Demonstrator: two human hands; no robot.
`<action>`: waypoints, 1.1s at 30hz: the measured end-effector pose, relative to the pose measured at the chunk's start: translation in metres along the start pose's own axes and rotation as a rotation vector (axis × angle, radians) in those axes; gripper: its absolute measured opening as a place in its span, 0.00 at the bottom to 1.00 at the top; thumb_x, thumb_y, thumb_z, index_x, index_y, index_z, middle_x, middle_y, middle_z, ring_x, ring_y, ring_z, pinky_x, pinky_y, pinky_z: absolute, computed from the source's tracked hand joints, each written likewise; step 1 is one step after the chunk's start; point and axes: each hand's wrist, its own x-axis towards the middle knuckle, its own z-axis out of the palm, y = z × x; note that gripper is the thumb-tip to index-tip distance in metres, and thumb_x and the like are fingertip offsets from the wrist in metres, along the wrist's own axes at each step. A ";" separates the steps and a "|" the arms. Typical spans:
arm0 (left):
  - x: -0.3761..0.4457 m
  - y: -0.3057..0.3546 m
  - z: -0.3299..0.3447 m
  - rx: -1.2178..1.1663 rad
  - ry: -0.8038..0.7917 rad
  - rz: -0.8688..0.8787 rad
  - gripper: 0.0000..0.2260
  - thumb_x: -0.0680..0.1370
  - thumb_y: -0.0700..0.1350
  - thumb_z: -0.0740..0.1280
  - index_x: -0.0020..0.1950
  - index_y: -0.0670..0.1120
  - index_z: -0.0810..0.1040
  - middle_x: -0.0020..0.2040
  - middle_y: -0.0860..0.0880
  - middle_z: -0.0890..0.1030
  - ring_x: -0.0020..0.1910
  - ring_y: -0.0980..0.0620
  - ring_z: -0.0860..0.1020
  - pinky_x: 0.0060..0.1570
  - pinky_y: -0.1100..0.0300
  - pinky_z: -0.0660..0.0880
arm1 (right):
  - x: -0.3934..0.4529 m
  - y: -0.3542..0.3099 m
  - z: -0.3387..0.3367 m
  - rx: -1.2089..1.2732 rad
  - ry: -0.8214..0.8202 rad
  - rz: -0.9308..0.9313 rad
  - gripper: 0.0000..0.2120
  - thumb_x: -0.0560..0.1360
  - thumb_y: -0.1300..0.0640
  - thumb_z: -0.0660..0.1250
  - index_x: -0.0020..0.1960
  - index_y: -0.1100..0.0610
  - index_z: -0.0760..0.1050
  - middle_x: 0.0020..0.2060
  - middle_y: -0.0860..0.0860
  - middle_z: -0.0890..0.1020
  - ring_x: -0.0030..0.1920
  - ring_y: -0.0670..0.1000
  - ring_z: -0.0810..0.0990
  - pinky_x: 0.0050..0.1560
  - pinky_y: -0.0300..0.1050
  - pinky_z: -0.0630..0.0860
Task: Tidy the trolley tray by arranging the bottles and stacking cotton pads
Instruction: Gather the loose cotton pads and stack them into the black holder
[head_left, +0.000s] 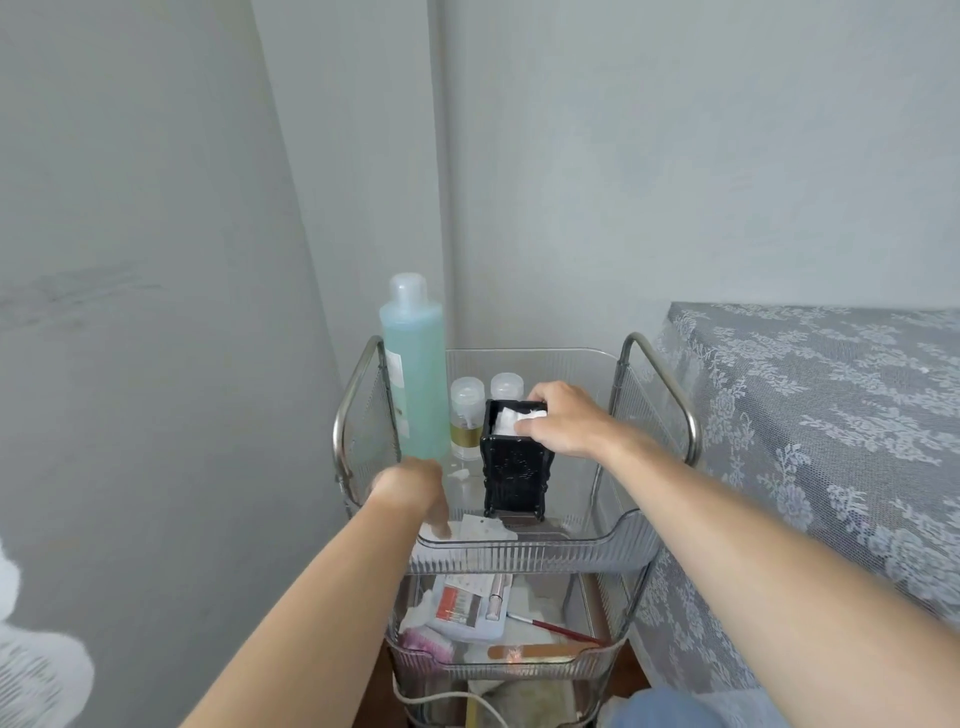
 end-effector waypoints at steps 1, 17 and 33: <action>0.000 0.001 0.001 0.005 0.018 -0.008 0.24 0.73 0.50 0.74 0.63 0.40 0.73 0.58 0.43 0.80 0.58 0.41 0.80 0.58 0.47 0.78 | 0.000 0.000 0.000 -0.006 0.002 -0.002 0.06 0.70 0.59 0.68 0.47 0.56 0.77 0.42 0.51 0.80 0.42 0.51 0.79 0.37 0.45 0.71; -0.001 -0.012 -0.007 -0.077 0.038 -0.030 0.21 0.76 0.52 0.70 0.62 0.39 0.74 0.59 0.43 0.79 0.55 0.43 0.81 0.54 0.54 0.79 | -0.003 -0.002 -0.001 -0.014 -0.010 0.008 0.03 0.71 0.59 0.67 0.45 0.56 0.76 0.38 0.50 0.78 0.37 0.47 0.76 0.33 0.43 0.69; -0.008 -0.011 -0.060 -0.566 0.604 0.219 0.08 0.72 0.42 0.62 0.37 0.40 0.75 0.32 0.45 0.79 0.32 0.44 0.79 0.34 0.57 0.77 | 0.003 0.004 -0.011 0.111 0.066 -0.055 0.10 0.81 0.55 0.59 0.54 0.54 0.78 0.50 0.50 0.81 0.51 0.50 0.78 0.41 0.40 0.70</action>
